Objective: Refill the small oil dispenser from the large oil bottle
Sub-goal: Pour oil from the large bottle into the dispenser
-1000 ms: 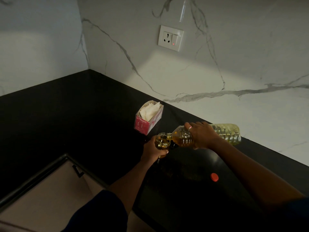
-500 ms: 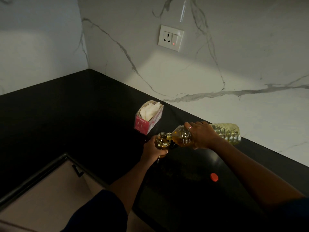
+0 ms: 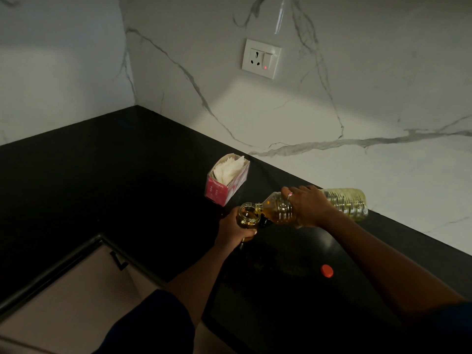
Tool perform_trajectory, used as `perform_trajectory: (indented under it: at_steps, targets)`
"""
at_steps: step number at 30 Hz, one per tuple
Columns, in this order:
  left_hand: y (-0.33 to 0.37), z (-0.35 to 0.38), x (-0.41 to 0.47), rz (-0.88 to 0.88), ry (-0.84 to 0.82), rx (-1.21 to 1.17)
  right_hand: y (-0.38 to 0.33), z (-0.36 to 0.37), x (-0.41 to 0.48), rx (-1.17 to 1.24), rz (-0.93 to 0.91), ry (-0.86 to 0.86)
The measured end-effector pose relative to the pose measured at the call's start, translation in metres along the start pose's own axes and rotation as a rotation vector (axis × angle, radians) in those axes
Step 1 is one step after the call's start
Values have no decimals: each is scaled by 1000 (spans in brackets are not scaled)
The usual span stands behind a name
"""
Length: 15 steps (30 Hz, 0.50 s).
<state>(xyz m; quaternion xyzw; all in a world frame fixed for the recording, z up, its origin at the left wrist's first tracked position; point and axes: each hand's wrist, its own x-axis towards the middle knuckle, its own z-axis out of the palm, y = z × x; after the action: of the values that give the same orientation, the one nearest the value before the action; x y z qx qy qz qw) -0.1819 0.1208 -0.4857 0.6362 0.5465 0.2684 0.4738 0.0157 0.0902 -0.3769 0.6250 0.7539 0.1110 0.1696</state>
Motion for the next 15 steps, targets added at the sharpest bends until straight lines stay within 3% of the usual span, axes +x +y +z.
perform_trajectory:
  at_steps: [15]
  targets:
    - [0, 0, 0, -17, -7, -5, -1, -1, -1, 2, 2, -5]
